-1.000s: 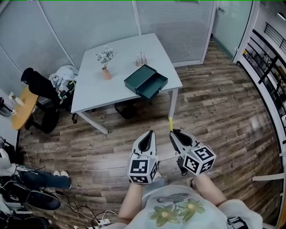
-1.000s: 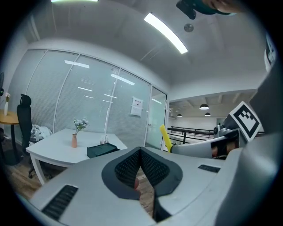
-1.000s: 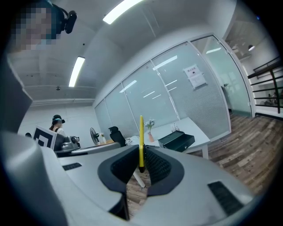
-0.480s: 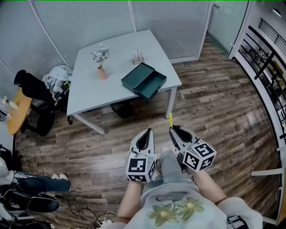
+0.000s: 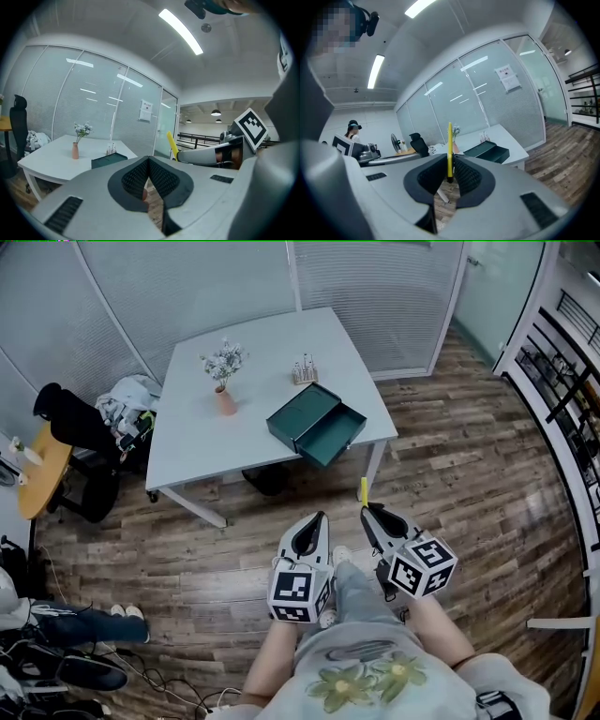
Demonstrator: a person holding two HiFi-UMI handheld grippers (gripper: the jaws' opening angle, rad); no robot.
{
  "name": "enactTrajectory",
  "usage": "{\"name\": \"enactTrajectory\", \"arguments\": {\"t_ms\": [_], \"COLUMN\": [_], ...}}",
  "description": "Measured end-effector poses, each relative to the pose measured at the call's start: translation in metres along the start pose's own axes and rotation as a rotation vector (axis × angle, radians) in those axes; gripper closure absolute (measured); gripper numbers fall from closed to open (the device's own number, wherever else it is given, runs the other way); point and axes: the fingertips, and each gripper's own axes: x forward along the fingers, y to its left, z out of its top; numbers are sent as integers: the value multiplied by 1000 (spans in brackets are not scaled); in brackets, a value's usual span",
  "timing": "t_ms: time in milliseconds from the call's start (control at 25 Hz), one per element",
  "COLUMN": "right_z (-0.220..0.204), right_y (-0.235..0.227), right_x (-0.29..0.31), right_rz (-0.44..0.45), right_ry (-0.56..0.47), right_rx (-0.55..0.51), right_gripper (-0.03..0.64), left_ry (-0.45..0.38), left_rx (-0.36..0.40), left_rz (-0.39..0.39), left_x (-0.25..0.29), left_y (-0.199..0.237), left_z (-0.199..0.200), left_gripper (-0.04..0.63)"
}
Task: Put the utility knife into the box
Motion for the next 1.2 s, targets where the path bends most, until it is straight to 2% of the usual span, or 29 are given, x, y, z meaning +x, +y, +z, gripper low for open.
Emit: {"name": "enactTrajectory", "arguments": {"t_ms": [640,1200], "right_z": [77,87], "right_y": [-78,-145], "right_x": [130,202], "right_rz": [46,19], "right_ry": [11,100], "right_rx": [-44,-133], "right_gripper": [566,565], "left_ry": [29,57], "left_rx": [25,15], "left_rz": [0,34], "left_x": [127,203], "left_y": [66,109], "left_z": [34,43], "left_gripper": [594,594]}}
